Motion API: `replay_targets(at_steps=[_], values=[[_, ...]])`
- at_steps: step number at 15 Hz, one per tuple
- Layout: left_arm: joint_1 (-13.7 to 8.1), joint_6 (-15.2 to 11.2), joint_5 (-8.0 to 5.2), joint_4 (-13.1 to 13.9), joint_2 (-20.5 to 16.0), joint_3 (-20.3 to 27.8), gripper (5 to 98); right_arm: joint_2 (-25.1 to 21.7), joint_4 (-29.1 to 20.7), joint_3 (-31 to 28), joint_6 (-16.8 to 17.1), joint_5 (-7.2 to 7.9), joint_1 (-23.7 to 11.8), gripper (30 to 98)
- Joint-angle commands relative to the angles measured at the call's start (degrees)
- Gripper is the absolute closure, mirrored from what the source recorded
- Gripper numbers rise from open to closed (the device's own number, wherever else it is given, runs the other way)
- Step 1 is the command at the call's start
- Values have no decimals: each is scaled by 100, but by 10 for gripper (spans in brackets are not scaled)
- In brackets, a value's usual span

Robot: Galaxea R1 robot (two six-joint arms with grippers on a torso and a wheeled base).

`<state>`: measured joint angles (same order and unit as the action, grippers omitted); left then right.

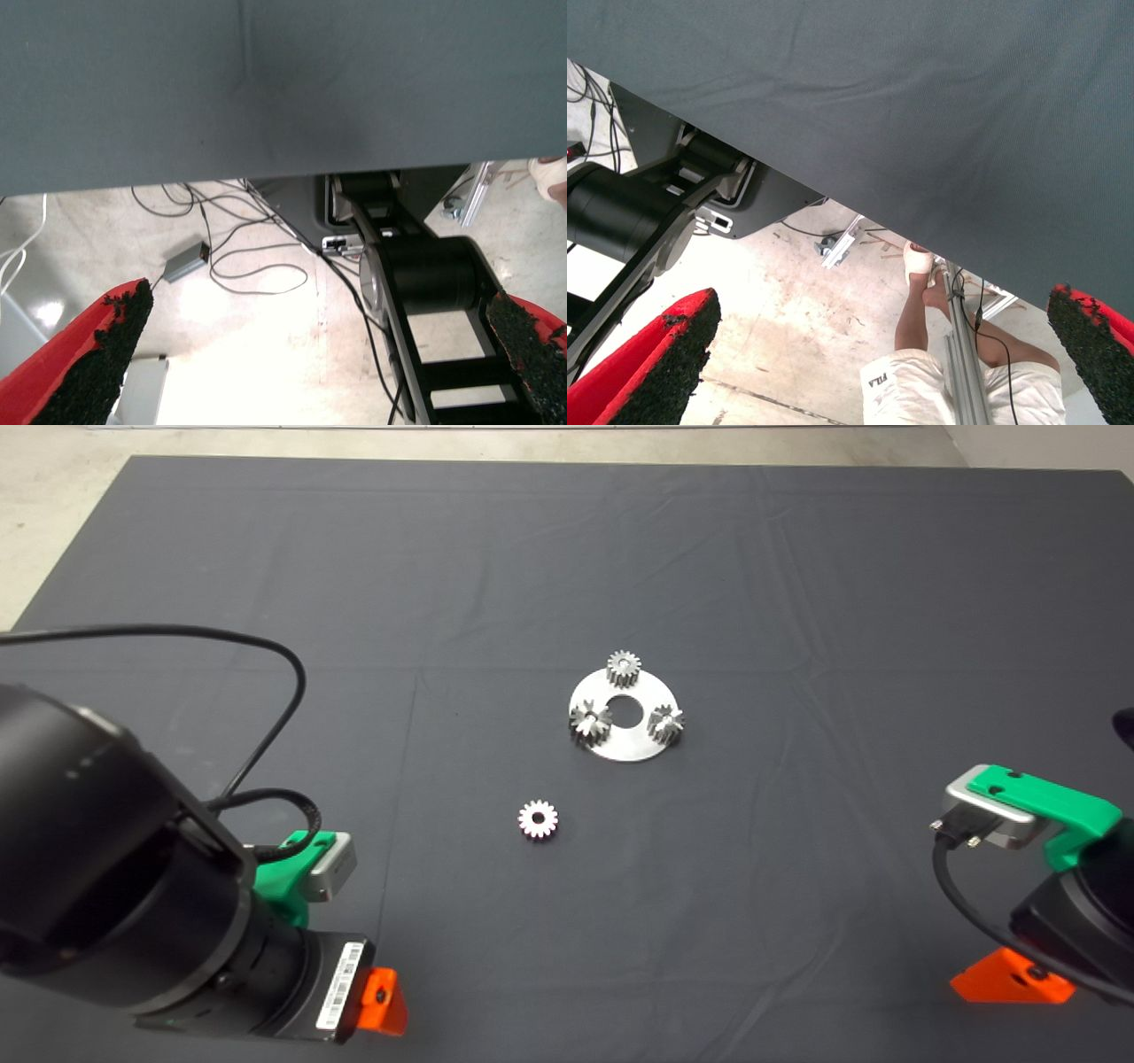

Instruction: Remove an incorrectly installed larger gear and replace it with the correct smaller gear

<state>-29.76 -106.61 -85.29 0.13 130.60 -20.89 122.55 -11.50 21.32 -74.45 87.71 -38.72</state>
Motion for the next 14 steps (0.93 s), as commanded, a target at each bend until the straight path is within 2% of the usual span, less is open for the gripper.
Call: replay_targets(at_steps=[1, 2, 3, 4, 6, 10, 12, 14], values=[[-92, 60, -6, -723, 49, -362, 58, 28, -107, -24, -26, 484, -110, 308], [-83, 191, -6, -835, 108, -628, 58, 28, -107, -24, -26, 484, -110, 308], [-83, 519, 31, -840, 217, -982, 58, 28, -107, -24, -26, 484, -110, 308], [-83, 724, 139, -840, 307, -1239, 58, 37, -107, -16, -26, 484, -108, 308], [-66, 950, 395, -866, 566, -1636, 58, 6, -139, -16, -26, 493, -105, 308], [-57, 1451, 407, -903, 1862, -3025, 58, -24, -133, 55, -26, 536, -93, 308], [-48, 1773, 407, -963, 2390, -3665, 58, -82, -134, 41, -9, 580, -84, 308], [-30, 2075, 406, -971, 2804, -4268, 58, -341, -134, 46, 44, 580, -66, 308]])
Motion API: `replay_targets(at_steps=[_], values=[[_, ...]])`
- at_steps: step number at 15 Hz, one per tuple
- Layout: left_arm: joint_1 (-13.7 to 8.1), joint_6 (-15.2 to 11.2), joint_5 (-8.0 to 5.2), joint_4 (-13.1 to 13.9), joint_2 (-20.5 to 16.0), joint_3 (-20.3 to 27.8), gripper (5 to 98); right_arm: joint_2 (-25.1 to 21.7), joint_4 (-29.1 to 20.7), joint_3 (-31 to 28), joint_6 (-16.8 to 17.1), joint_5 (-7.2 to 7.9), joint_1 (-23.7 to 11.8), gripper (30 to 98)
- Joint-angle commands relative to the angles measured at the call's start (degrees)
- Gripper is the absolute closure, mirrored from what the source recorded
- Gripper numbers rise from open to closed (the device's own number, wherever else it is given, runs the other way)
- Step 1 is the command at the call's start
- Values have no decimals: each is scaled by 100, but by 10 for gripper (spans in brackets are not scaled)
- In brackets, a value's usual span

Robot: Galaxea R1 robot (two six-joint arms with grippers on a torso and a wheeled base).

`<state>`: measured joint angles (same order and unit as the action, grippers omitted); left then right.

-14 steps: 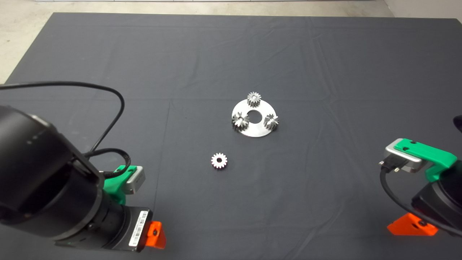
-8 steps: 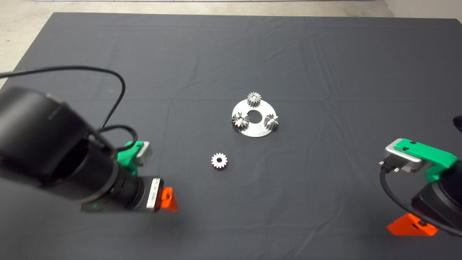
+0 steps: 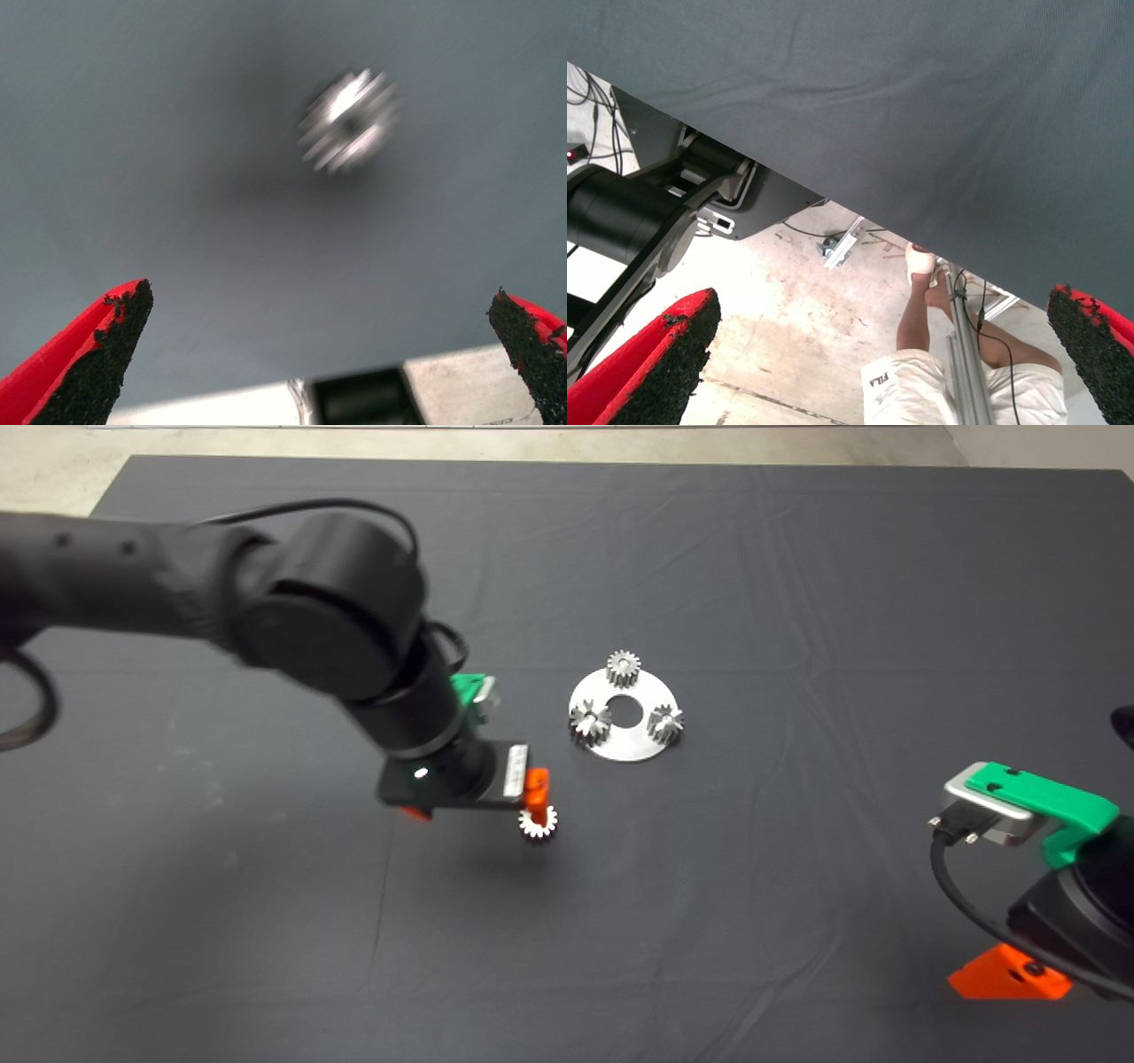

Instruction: Remove an incorrectly installed larger gear and replace it with the correct smaller gear

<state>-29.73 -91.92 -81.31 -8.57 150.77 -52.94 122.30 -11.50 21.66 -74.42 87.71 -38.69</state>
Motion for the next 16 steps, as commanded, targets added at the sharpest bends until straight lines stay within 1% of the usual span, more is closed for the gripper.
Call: replay_targets(at_steps=[1, 2, 4, 7, 8, 10, 13, 14, 16], values=[[5, 713, 10, -101, 935, -1342, 58, -481, -134, 12, 48, 572, -60, 308], [119, 820, 10, -110, 1060, -1665, 58, -579, -134, 12, 60, 563, -14, 308], [264, 1110, 10, -136, 1313, -2208, 58, -544, -134, 3, 60, 554, 19, 308], [292, 1619, 10, -127, 1633, -2921, 58, -512, -134, 12, 60, 554, 34, 308], [301, 1710, 10, -127, 1730, -3126, 58, -474, -134, 12, 60, 554, 54, 308], [319, 1879, 19, -119, 1750, -3282, 58, -421, -134, 12, 60, 554, 81, 308], [319, 1906, 10, -119, 1759, -3341, 58, -403, -142, 12, 60, 554, 90, 308], [319, 2027, 10, -119, 1759, -3409, 58, -403, -142, 12, 51, 554, 90, 308], [319, 2184, 10, -119, 1759, -3553, 58, -412, -142, 3, 51, 554, 90, 308]])
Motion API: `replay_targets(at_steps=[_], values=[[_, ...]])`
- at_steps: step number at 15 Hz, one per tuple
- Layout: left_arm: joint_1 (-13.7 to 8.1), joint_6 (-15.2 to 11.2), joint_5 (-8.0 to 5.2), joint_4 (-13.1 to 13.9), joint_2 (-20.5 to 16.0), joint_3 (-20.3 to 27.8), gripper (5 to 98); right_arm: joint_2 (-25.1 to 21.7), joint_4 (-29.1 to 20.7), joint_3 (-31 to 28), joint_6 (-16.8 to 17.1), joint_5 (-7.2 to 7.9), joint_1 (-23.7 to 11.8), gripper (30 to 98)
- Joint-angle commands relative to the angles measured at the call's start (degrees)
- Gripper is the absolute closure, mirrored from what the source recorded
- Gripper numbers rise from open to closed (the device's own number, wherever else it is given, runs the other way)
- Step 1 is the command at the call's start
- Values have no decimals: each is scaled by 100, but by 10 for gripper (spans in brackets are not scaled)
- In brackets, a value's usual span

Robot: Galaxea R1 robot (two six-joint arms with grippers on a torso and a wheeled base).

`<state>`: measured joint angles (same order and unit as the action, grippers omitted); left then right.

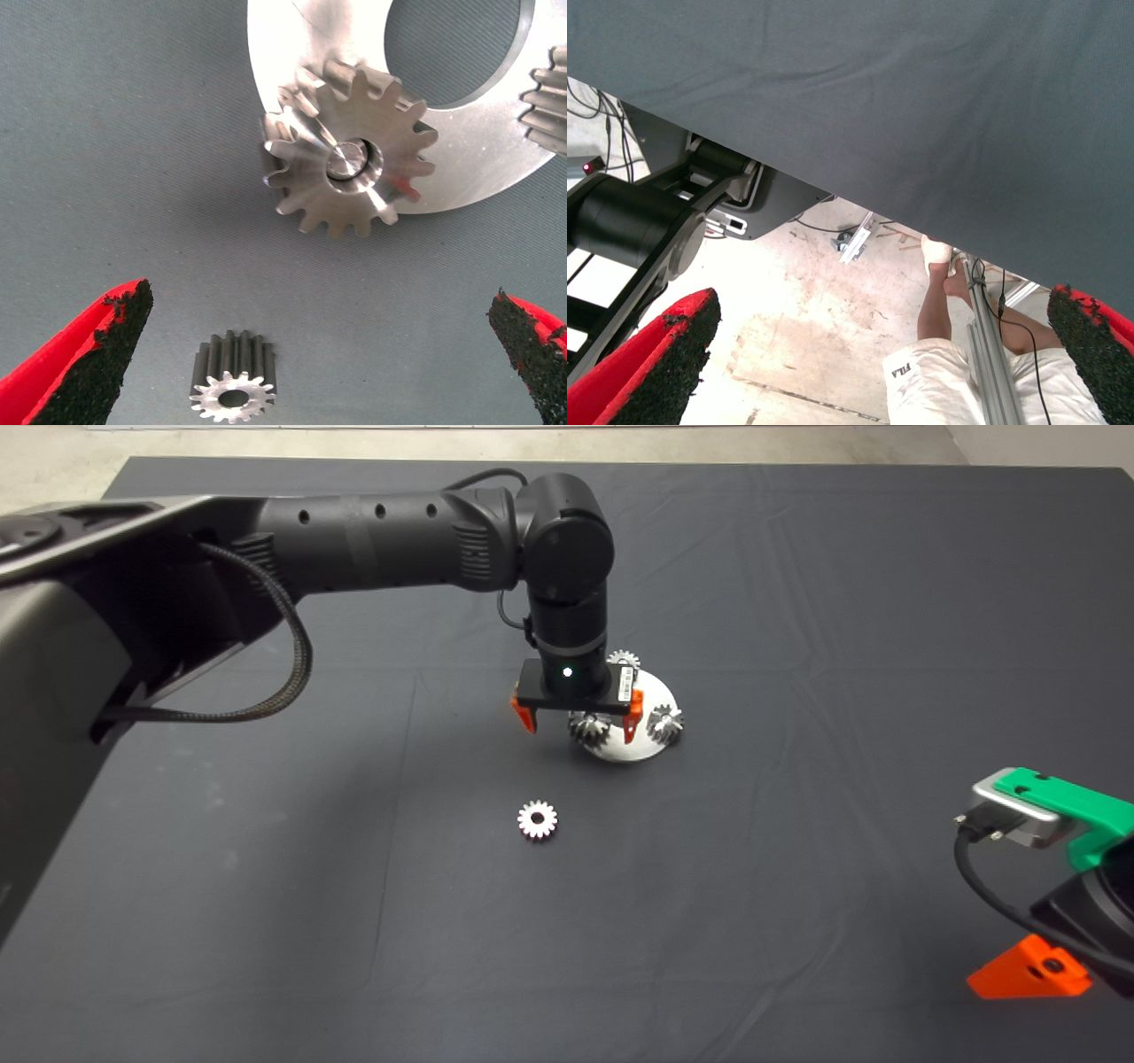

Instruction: Remove an incorrectly installed larger gear and replace it with the correct smaller gear

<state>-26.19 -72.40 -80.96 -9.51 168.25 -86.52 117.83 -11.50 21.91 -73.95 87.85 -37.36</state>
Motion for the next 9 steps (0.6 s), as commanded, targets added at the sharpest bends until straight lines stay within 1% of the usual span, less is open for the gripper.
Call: replay_targets(at_steps=[1, 3, 4, 5, 7, 9], values=[[-36, 301, -25, -25, 11, -250, 58, 34, -142, -21, 3, 541, -43, 308], [-36, 401, -8, -25, 20, -259, 58, 43, -142, -21, 3, 541, -8, 308], [-36, 472, 27, -25, 20, -259, 58, 43, -142, -21, 3, 541, -5, 308], [-36, 577, 116, -25, 20, -259, 58, 43, -142, -21, 3, 541, 9, 308], [-36, 747, 196, -33, 20, -259, 58, 34, -142, -21, -6, 541, 45, 308], [-28, 868, 449, -25, 20, -233, 58, 34, -142, -21, -14, 541, 53, 308]])
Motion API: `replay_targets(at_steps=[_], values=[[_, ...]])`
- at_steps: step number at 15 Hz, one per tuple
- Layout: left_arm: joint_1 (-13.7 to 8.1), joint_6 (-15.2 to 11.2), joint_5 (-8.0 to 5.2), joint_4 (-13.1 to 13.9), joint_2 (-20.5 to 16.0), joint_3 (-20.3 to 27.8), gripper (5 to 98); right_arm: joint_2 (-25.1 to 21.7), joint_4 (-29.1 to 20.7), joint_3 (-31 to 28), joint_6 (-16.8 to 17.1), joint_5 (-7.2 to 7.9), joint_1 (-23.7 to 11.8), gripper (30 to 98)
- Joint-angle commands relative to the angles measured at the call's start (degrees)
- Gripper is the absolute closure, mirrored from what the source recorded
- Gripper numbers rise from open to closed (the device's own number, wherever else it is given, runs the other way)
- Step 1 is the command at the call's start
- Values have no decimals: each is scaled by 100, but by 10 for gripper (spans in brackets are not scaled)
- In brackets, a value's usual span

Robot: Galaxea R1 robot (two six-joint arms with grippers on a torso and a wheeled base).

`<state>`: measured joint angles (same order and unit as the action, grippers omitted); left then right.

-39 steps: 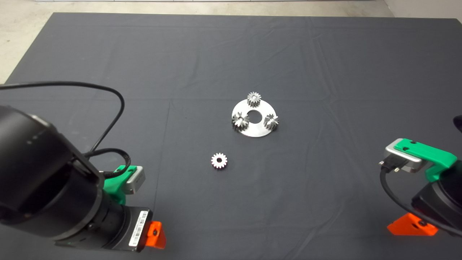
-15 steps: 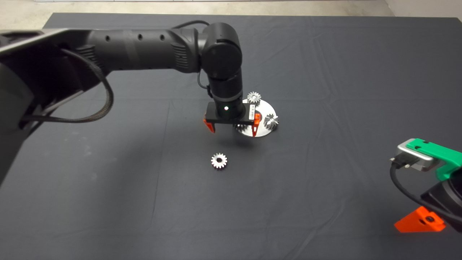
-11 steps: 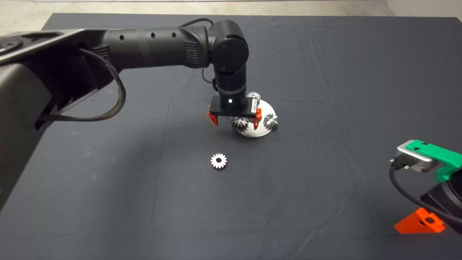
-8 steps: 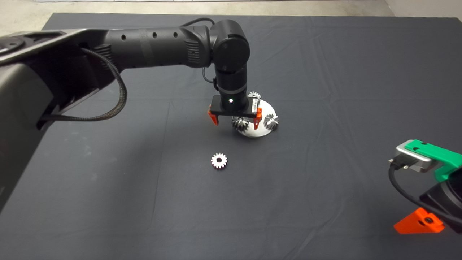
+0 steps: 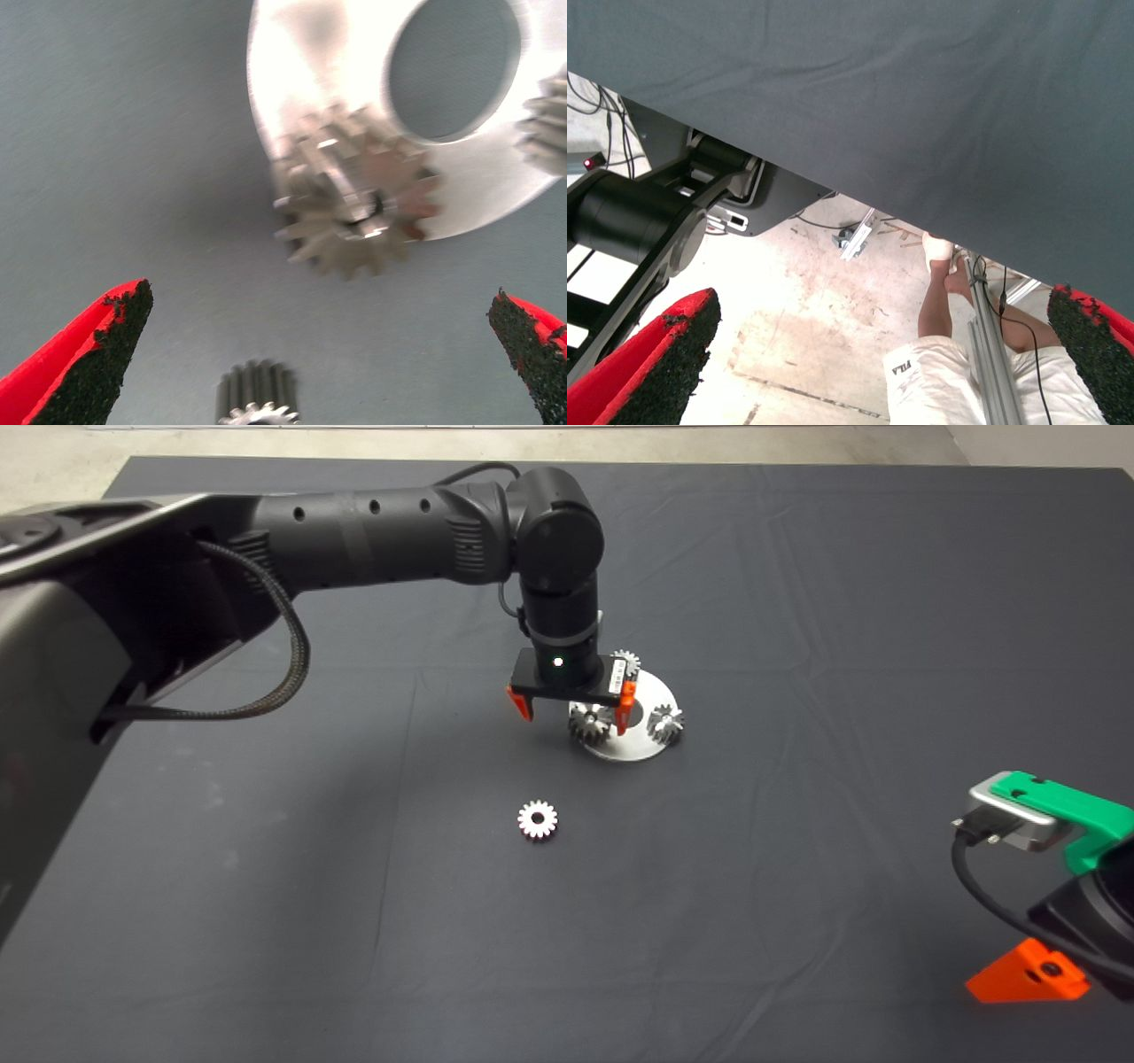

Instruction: Remove an incorrectly installed larger gear and replace it with the correct smaller gear

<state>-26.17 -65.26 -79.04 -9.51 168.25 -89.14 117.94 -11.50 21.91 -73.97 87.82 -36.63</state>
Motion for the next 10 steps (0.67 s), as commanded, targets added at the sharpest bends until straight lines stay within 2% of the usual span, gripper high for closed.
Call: replay_targets(at_steps=[1, 2, 4, 6, 9, 10], values=[[-29, 154, 375, -25, 20, 47, 58, 23, -138, -21, -12, 543, -20, 308], [-29, 154, 433, -32, 20, 65, 58, 23, -140, -21, -12, 537, -20, 308], [-29, 162, 442, -34, 20, 74, 58, 20, -134, -30, -12, 534, -20, 308], [-28, 304, 503, -33, 28, 74, 58, 23, -134, -30, -21, 534, -20, 308], [-2, 312, 503, -69, 37, 82, 58, 14, -136, -30, -30, 534, -20, 308], [48, 312, 494, -193, 37, 109, 58, 14, -134, -30, -30, 534, -20, 308]])
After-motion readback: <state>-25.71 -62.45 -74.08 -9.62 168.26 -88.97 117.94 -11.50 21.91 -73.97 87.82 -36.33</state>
